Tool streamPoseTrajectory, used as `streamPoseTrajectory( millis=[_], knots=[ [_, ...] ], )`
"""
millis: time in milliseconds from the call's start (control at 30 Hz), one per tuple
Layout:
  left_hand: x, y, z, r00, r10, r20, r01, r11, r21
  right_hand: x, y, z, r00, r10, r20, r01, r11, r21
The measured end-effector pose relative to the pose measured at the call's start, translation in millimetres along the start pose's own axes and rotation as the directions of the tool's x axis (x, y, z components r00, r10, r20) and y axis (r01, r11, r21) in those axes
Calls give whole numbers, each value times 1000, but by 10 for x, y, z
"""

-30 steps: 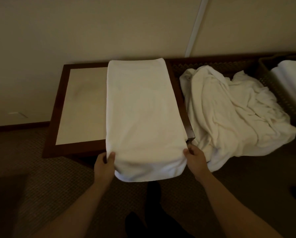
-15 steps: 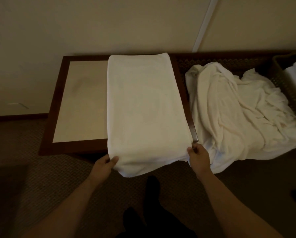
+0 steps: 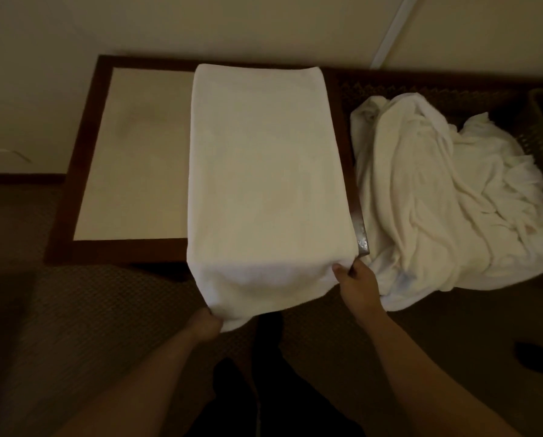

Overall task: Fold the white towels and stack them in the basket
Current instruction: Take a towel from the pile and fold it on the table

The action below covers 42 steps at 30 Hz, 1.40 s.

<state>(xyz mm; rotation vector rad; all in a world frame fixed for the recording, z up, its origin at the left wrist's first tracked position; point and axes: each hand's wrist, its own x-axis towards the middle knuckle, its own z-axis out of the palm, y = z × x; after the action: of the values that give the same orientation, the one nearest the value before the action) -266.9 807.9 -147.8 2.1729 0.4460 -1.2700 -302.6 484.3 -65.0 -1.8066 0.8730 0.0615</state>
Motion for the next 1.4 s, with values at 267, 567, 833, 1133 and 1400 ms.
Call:
streamPoseTrajectory(
  millis=[267, 567, 833, 1133, 1400],
  knots=[
    [-95, -17, 128, 941, -255, 222, 310, 392, -866, 36, -5, -20, 999, 32, 19, -33, 997, 76],
    [-156, -239, -23, 859, -432, 274, 394, 218, -893, 22, 42, -32, 997, -53, 51, 53, 999, 5],
    [-205, 56, -334, 946, 7, -324, -169, 865, -473, -40, -28, -38, 997, -72, 20, 71, 997, 18],
    [-487, 485, -678, 983, 57, -177, -181, 495, -850, -122, -138, -218, 991, -125, -44, 129, 987, 99],
    [-678, 410, -880, 941, 212, -265, -334, 717, -612, -56, -195, -265, 990, -98, -102, 97, 995, -16]
  ],
)
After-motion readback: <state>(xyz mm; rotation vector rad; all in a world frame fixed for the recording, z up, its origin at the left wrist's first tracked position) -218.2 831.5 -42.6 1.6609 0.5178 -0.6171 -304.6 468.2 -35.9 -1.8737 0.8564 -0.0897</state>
